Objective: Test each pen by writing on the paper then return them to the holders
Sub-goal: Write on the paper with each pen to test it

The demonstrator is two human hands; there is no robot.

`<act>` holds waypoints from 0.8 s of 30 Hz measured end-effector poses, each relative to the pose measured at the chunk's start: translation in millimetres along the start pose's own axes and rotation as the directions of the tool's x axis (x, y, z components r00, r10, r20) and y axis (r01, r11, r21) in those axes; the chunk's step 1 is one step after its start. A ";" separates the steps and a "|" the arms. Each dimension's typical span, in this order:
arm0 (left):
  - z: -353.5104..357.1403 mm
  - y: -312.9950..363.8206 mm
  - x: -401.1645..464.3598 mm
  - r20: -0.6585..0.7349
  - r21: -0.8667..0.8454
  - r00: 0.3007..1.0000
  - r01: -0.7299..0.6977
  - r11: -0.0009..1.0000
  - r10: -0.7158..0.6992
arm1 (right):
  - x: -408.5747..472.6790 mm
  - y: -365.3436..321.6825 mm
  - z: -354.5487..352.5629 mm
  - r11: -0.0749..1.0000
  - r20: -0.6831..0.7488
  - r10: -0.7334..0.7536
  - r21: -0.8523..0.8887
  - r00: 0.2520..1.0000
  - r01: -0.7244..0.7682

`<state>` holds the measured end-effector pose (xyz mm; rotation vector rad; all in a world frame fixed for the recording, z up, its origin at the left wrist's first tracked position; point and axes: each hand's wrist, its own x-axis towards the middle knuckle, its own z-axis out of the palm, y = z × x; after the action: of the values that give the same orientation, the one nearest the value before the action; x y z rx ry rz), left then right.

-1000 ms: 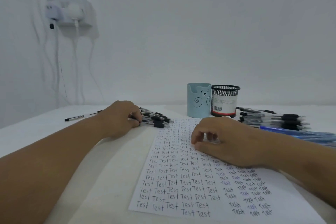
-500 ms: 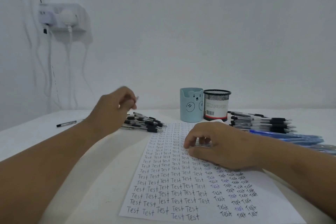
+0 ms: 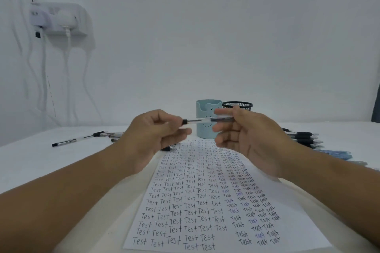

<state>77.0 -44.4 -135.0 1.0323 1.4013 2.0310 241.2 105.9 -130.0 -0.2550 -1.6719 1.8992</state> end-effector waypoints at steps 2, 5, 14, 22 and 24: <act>1.0 -4.7 -2.5 0.031 0.285 0.999 -0.019 0.958 0.011 | -0.1 -4.3 -1.7 0.987 0.017 0.036 0.157 0.999 -0.038; 5.4 -9.2 -7.3 0.065 0.457 0.997 -0.059 0.888 0.033 | 0.1 -7.4 -2.9 0.976 0.081 0.071 0.199 0.994 -0.086; 9.7 -11.9 -9.7 0.021 0.472 0.996 -0.087 0.877 0.087 | -1.2 -4.5 -7.2 0.965 0.109 0.099 0.233 0.989 -0.122; 31.8 -6.5 -24.1 0.138 0.510 0.982 -0.184 0.840 0.131 | -11.6 3.3 0.5 0.968 0.136 -0.050 -0.237 0.989 0.081; 33.6 -6.8 -26.5 0.193 0.542 0.977 -0.185 0.820 0.093 | -13.9 1.6 -1.3 0.951 0.087 -0.080 -0.292 0.993 0.103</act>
<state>119.5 -41.7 -143.1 1.5391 1.9364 1.6026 252.6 99.4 -135.0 -0.2223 -1.9839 1.6037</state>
